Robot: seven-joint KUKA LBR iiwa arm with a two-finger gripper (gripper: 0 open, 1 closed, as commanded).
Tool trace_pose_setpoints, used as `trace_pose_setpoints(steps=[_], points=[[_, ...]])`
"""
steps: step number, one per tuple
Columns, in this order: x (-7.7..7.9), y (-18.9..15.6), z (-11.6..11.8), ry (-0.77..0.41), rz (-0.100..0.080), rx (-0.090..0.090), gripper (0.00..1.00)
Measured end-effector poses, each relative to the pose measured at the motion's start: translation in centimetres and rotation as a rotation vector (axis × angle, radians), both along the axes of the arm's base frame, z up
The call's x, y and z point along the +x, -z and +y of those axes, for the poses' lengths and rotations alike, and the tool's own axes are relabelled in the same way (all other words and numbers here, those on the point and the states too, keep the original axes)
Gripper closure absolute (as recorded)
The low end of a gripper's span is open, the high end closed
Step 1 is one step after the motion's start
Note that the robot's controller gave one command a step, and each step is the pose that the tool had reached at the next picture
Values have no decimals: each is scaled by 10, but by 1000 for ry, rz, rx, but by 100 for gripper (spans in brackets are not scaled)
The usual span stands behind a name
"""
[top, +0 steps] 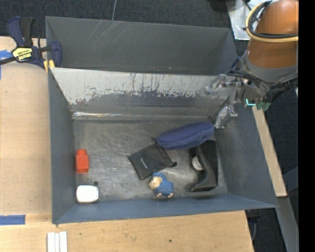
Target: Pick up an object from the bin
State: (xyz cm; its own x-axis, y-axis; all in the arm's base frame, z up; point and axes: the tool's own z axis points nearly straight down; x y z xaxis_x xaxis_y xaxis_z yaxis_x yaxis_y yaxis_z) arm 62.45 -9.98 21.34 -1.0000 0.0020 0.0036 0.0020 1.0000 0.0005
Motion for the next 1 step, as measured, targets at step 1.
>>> trace_pose_setpoints(steps=[1], points=[[-19, 99, -4, -647, -29, -13, 0]])
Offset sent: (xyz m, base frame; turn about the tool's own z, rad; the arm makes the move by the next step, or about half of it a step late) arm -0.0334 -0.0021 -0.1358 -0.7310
